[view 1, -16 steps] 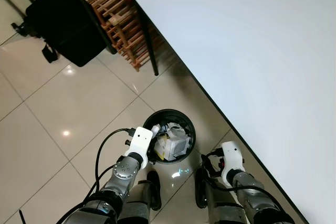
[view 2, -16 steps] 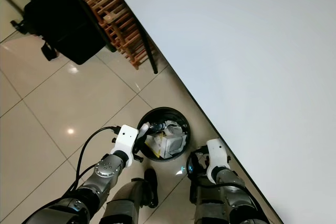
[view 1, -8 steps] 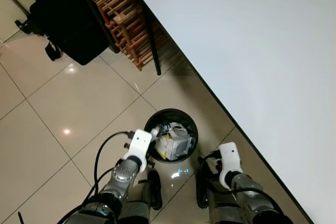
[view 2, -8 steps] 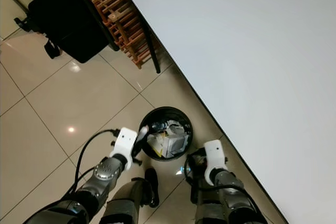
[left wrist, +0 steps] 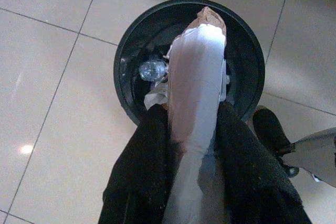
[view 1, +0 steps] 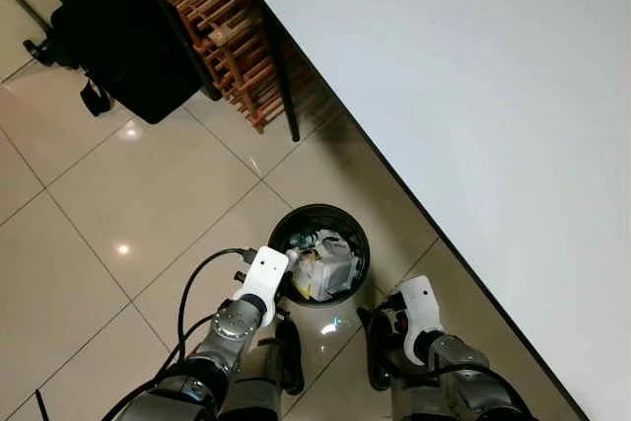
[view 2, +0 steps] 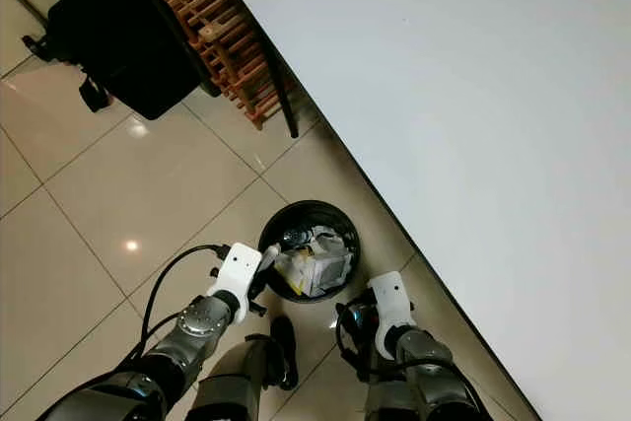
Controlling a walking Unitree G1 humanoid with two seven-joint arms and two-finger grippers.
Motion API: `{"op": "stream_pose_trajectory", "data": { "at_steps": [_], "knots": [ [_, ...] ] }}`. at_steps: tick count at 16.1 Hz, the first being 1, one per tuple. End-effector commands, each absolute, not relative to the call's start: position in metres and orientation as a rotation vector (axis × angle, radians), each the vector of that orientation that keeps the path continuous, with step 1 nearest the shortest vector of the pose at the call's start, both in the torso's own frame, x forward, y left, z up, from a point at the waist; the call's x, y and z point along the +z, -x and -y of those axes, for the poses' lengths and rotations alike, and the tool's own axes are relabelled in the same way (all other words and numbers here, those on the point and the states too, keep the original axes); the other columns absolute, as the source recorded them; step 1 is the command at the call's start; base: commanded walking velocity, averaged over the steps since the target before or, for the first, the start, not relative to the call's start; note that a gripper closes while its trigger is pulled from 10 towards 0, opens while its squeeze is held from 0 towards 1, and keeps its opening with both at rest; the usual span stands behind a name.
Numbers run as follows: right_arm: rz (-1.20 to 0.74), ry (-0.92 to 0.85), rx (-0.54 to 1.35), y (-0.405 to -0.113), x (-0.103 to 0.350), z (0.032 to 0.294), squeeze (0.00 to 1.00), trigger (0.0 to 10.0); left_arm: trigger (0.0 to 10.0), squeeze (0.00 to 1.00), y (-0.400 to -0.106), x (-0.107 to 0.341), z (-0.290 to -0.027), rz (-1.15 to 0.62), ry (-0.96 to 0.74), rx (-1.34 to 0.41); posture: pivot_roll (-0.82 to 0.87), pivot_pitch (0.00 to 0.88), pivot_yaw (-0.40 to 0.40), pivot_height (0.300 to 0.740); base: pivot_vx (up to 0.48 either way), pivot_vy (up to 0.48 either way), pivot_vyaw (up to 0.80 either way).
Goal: Picking trash to rubbish bin
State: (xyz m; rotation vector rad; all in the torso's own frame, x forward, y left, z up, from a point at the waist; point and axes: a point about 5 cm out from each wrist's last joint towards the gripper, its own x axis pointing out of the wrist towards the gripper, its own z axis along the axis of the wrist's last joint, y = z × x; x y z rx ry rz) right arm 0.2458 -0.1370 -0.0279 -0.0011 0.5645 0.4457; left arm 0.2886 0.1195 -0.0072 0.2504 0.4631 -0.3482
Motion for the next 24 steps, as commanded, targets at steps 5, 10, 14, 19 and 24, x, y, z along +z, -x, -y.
{"op": "stream_pose_trajectory", "data": {
  "at_steps": [5,10,14,19,24],
  "knots": [
    [-0.607,-0.006,0.46,-0.234,-0.035,0.138,0.0,10.0,10.0,0.0,-0.28,-0.017,-0.125,-0.52,-0.3,-0.361,-0.02,0.398,0.091,0.74,0.0,0.0,0.0],
    [-0.5,-0.033,0.488,-0.25,-0.014,0.126,0.0,10.0,10.0,0.0,-0.293,-0.005,-0.124,-0.465,-0.344,-0.349,-0.02,0.403,0.09,0.74,0.0,0.0,0.0],
    [-0.476,-0.036,0.506,-0.254,-0.008,0.12,0.0,10.0,10.0,0.0,-0.296,-0.002,-0.124,-0.456,-0.345,-0.343,-0.02,0.404,0.091,0.74,0.0,0.0,0.0],
    [-0.477,-0.037,0.505,-0.252,-0.007,0.12,0.0,10.0,10.0,0.32,-0.298,0.0,-0.123,-0.45,-0.357,-0.347,-0.02,0.401,0.089,0.74,0.0,0.0,0.0],
    [-0.485,-0.034,0.501,-0.25,-0.007,0.122,0.0,10.0,10.0,1.0,-0.301,0.003,-0.124,-0.442,-0.371,-0.341,-0.02,0.397,0.089,0.74,0.0,0.0,0.0]
  ]
}}
